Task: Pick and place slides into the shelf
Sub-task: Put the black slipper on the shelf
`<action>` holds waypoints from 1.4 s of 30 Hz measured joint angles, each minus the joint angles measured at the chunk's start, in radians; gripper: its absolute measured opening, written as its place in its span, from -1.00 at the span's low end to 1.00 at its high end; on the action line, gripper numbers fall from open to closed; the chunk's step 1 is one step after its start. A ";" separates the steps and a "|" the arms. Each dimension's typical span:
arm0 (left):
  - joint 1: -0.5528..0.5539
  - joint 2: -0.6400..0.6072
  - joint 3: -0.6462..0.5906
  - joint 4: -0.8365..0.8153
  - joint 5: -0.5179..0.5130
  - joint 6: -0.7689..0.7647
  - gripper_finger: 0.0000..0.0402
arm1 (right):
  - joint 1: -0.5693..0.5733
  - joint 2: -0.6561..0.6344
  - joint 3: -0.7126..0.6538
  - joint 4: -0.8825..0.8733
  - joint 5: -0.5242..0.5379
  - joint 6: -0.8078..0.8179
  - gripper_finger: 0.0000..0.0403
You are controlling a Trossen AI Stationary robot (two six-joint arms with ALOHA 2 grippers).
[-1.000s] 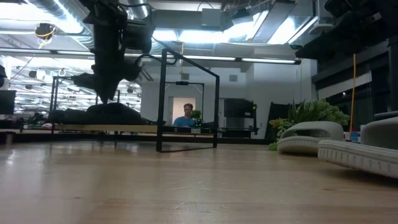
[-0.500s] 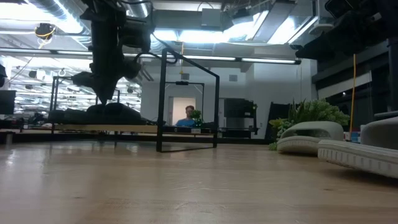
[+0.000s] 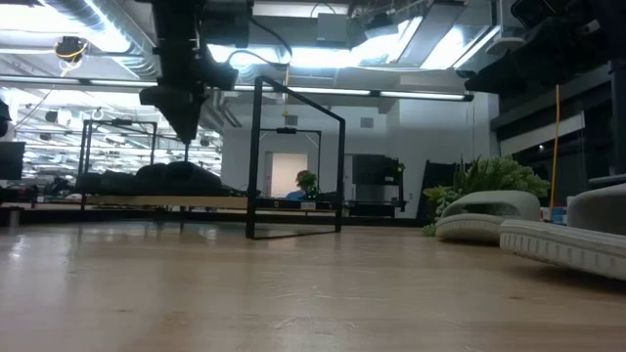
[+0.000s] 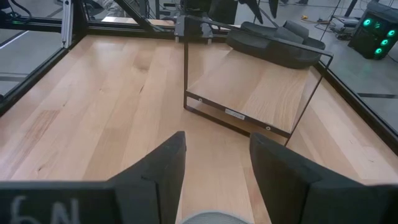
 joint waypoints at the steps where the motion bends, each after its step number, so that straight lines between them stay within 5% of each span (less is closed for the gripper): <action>1: -0.003 0.000 0.000 0.004 0.000 -0.005 -0.43 | 0.000 0.000 0.000 -0.003 0.000 0.000 -0.11; 6: -0.009 0.000 0.000 0.006 0.018 -0.024 -0.70 | 0.000 0.000 0.000 -0.015 0.000 0.000 -0.11; 10: -0.008 0.000 0.000 0.047 0.137 -0.024 -0.96 | 0.000 0.000 0.000 -0.015 0.000 0.000 -0.11; 13: -0.008 0.000 0.000 0.094 0.193 -0.023 -0.96 | 0.000 0.000 0.000 -0.015 0.000 0.000 -0.11; 42: -0.004 0.181 -0.047 0.146 0.167 -0.067 -1.00 | 0.000 0.009 0.000 -0.025 0.000 -0.004 -0.11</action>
